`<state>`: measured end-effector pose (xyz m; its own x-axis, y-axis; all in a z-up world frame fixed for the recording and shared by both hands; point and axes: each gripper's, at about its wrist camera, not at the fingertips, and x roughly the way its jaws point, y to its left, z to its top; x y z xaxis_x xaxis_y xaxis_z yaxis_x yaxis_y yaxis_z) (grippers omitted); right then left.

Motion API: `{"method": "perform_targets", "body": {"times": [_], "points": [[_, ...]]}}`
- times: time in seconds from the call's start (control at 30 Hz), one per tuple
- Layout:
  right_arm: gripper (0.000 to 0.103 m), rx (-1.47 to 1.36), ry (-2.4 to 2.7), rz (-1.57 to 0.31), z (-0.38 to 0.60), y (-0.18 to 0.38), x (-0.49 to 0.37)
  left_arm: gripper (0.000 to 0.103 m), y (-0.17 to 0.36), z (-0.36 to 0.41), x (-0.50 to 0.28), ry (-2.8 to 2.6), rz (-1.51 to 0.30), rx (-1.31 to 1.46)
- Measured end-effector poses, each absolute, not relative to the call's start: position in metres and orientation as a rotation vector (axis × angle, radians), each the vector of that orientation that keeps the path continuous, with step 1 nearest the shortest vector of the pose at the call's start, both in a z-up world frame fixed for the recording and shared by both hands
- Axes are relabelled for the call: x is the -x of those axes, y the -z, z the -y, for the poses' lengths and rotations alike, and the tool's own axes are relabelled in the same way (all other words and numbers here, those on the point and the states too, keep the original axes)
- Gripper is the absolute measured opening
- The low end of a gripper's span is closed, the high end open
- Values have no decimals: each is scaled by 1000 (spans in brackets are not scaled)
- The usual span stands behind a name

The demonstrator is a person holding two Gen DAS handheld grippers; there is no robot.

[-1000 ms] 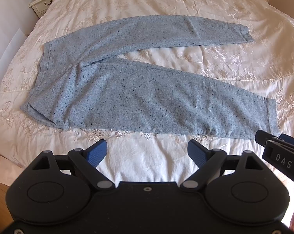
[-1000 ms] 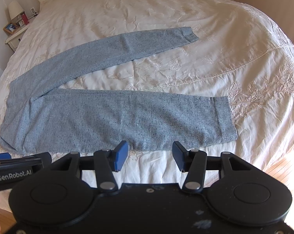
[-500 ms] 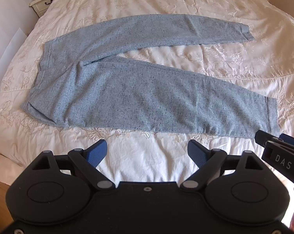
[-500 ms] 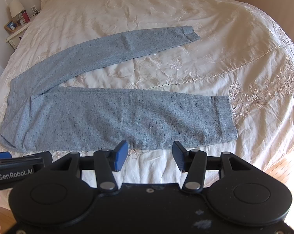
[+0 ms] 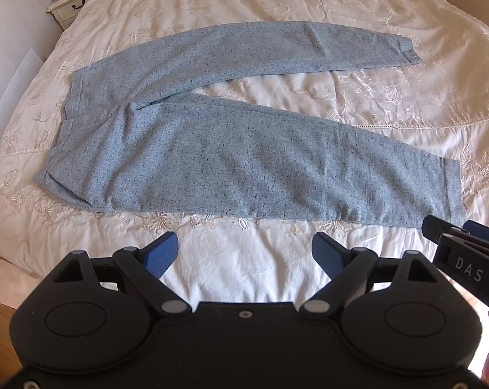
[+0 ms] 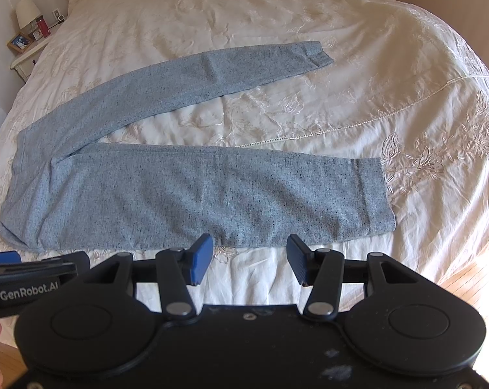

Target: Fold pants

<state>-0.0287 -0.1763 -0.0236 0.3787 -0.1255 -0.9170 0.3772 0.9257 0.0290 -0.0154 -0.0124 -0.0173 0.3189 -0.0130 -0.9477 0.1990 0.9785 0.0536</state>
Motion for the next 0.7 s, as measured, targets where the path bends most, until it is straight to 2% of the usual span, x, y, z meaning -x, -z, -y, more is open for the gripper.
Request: {"method": "perform_targets", "body": {"times": [0.7], "points": [[53, -154, 341, -1175, 175, 34, 12, 90, 22, 5, 3, 102, -1251, -194]]}}
